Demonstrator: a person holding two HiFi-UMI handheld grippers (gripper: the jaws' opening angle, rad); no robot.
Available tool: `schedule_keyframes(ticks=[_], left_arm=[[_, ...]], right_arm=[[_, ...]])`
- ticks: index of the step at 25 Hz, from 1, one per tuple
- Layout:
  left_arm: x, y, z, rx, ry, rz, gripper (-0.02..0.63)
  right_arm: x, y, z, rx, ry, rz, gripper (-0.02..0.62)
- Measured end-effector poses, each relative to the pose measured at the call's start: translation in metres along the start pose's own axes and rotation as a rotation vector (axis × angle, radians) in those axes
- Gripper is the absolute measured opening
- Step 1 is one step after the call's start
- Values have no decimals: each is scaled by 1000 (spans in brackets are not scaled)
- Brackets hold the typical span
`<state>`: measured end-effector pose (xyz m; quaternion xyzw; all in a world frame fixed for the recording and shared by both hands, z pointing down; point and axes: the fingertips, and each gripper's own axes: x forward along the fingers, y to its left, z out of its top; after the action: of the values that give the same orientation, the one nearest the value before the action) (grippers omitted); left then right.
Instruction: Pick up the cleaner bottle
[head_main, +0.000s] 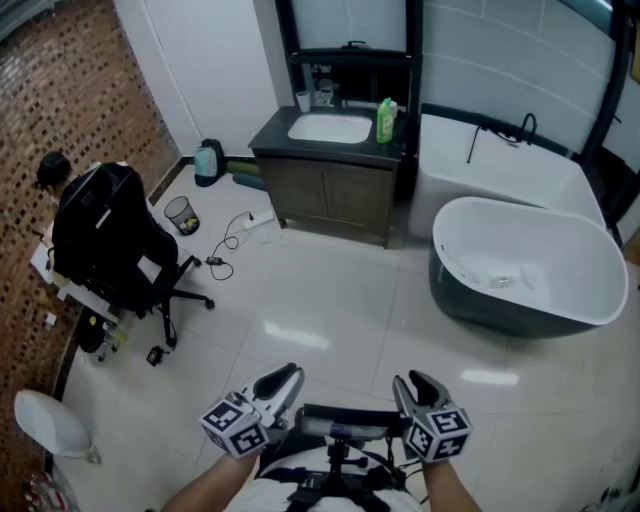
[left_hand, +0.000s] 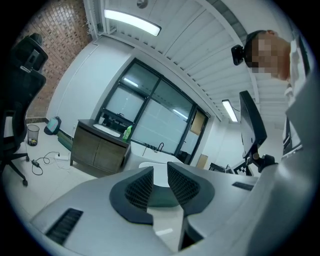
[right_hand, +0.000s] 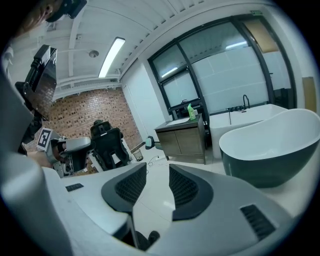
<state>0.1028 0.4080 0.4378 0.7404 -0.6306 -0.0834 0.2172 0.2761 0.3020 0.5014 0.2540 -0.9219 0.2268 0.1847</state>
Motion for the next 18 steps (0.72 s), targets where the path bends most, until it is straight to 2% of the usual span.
schedule_keyframes(ticks=[4, 9, 18], left_arm=[[18, 15, 6, 0, 5, -18, 74], [46, 49, 17, -18, 25, -44, 74], [91, 137, 64, -37, 38, -100, 74]], right_arm=[[19, 4, 8, 1, 19, 9, 141], [53, 2, 32, -5, 14, -23, 141], [134, 10, 84, 3, 7, -86, 141]])
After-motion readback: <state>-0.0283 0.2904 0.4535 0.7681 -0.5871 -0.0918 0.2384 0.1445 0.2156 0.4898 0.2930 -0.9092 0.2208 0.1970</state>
